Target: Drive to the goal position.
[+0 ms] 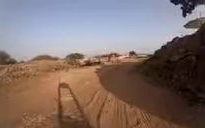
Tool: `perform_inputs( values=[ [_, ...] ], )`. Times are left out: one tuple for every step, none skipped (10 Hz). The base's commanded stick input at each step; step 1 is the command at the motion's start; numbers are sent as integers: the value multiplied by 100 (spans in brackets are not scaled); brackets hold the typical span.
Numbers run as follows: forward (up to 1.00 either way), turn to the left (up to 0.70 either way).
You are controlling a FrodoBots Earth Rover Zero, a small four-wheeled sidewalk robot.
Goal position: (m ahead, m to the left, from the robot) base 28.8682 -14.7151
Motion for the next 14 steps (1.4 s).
perform_inputs(
  values=[
    [70, -3],
    [70, -35],
    [70, -35],
    [70, -35],
    [70, -20],
    [70, 0],
    [70, 0],
    [70, 0],
    [70, 0],
    [70, 0],
    [70, 0],
    [70, 0],
    [70, 0],
    [70, 0]
  ],
)
